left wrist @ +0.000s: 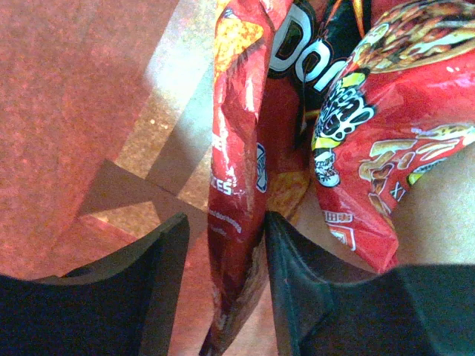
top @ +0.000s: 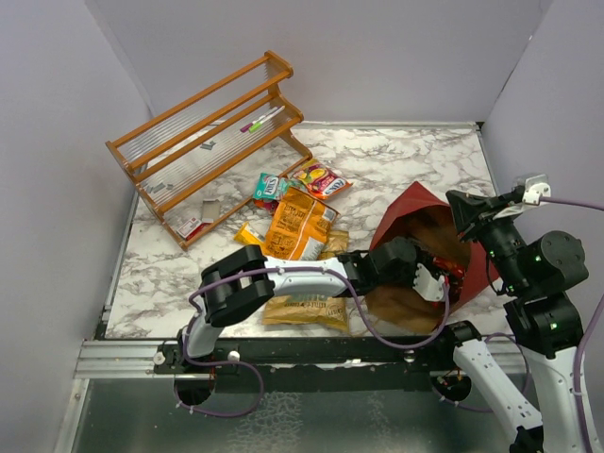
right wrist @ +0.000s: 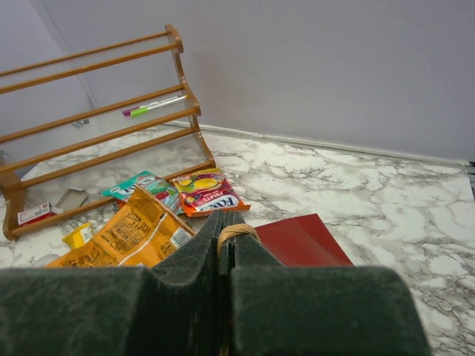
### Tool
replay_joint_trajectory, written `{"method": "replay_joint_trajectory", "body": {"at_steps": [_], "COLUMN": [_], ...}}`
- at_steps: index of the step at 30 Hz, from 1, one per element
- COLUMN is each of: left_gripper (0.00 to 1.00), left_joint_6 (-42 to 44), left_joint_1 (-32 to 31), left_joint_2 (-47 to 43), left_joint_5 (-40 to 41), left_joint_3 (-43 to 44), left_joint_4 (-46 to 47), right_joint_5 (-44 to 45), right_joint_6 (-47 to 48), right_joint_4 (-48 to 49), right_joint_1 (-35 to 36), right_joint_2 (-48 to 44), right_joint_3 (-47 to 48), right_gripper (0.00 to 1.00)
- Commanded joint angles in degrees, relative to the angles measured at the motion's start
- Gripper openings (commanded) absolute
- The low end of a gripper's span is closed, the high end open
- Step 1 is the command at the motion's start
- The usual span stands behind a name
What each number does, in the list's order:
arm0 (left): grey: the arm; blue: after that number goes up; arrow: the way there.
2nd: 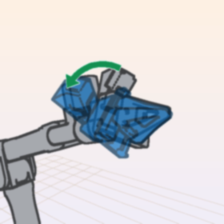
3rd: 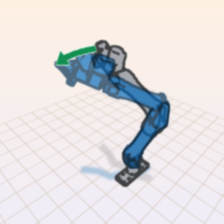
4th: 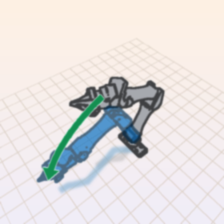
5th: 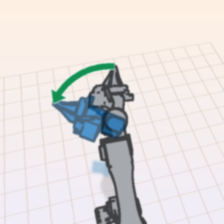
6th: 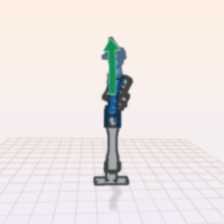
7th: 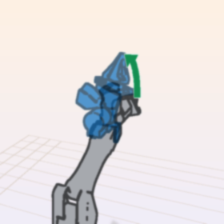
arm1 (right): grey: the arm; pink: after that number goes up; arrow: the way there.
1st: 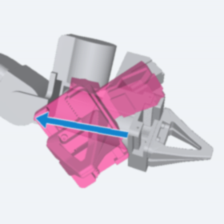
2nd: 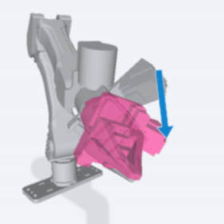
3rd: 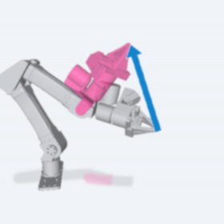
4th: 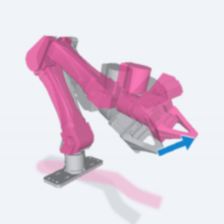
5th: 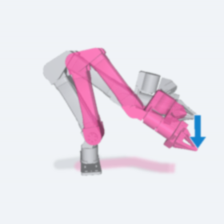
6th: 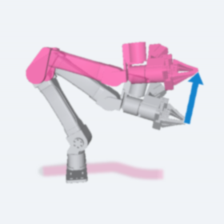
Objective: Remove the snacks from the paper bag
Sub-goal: Take out the snack from the paper bag.
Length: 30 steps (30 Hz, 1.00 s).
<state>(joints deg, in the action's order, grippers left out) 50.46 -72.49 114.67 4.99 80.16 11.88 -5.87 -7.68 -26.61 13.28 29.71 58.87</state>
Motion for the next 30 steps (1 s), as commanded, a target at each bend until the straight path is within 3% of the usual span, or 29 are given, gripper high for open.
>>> {"method": "replay_joint_trajectory", "body": {"at_steps": [1,9,21,30], "left_gripper": [0.24,0.0,0.0,0.0], "left_joint_6": [-2.1,-6.1,-22.3,-33.0], "left_joint_1": [0.8,0.6,-1.2,-1.5], "left_joint_2": [-0.3,-7.5,-29.4,-43.3], "left_joint_5": [-4.5,-4.4,-2.5,6.3], "left_joint_3": [1.5,-0.7,-9.4,-10.8], "left_joint_4": [-1.0,-1.7,-1.7,-9.8], "right_joint_5": [-1.2,0.0,3.1,4.4], "right_joint_6": [0.0,0.8,2.2,4.0], "right_joint_4": [1.5,1.0,1.3,0.0], "right_joint_1": [0.0,0.0,0.0,0.0], "right_joint_2": [-0.3,-0.5,-1.3,-1.4], "right_joint_3": [2.0,1.4,-1.3,-1.6], "right_gripper": [0.02,0.02,0.02,0.02]}}
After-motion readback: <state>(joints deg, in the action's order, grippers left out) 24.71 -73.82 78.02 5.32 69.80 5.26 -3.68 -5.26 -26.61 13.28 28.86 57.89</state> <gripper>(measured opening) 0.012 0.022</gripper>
